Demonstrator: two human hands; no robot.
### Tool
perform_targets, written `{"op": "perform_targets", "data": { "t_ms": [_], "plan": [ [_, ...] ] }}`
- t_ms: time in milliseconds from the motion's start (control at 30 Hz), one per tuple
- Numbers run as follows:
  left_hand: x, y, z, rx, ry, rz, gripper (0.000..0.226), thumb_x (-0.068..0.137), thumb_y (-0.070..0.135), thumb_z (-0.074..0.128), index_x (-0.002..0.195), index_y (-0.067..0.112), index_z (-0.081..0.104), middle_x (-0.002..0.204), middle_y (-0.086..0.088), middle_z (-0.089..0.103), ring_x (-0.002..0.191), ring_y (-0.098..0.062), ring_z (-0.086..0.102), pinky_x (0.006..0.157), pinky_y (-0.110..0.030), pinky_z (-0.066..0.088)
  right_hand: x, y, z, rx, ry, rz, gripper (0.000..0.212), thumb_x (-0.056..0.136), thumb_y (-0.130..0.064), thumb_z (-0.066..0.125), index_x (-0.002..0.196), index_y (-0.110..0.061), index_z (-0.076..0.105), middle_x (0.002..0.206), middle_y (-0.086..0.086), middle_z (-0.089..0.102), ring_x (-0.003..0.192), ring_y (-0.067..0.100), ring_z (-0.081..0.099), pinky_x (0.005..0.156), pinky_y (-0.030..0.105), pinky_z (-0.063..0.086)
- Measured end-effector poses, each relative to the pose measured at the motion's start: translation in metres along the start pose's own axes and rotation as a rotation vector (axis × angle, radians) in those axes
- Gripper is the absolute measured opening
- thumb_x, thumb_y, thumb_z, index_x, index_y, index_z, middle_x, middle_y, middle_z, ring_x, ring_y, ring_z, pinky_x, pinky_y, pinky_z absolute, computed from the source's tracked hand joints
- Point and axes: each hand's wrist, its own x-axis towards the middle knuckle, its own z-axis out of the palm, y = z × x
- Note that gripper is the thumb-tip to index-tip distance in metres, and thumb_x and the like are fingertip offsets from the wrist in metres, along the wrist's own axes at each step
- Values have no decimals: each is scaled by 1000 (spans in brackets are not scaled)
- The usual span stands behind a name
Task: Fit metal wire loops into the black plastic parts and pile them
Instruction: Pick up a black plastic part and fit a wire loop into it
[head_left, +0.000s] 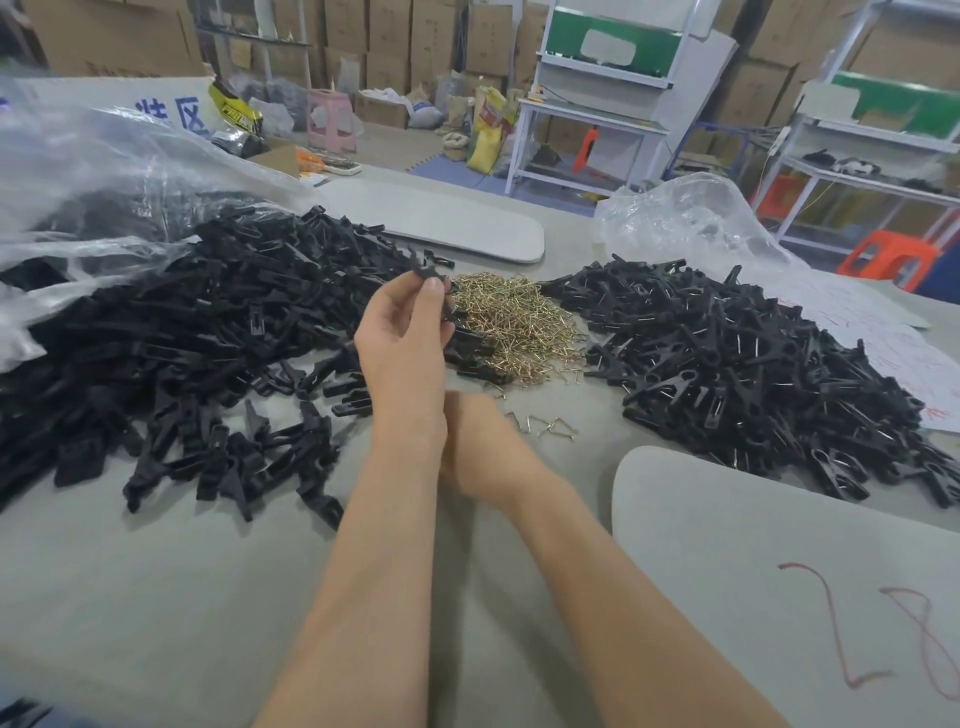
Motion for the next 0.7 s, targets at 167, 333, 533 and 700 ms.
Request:
{"op": "perform_targets", "data": {
  "t_ms": [167,333,533,700],
  "plan": [
    [-4,-16,4,109,-47,-168,10,93,11,57,92,20,58,96,-5,65,86,-13,59,75,-24,48,-16,30,-40,201,263,189,6,91,-23,59,91,-18,57,79,-7,62,78,14,62,74,29,49],
    [-3,-15,2,94,-2,-149,10,93,10,57,91,20,59,93,-4,65,86,-12,60,74,-23,49,-19,19,-16,-195,-67,157,42,74,-47,68,106,-20,62,97,1,56,92,22,53,75,30,43],
    [1,-18,-1,109,23,-134,10,93,11,57,92,21,58,92,-1,65,86,-10,60,73,-22,49,-13,21,-18,-83,114,141,16,89,-14,58,104,-15,64,93,6,64,85,24,59,71,29,44],
    [2,-32,-2,315,-161,-268,6,92,13,58,97,17,59,94,-3,65,82,-10,60,73,-22,49,-20,45,-56,410,285,281,26,92,1,51,110,-12,64,73,-4,58,51,5,56,56,20,52]
  ]
}}
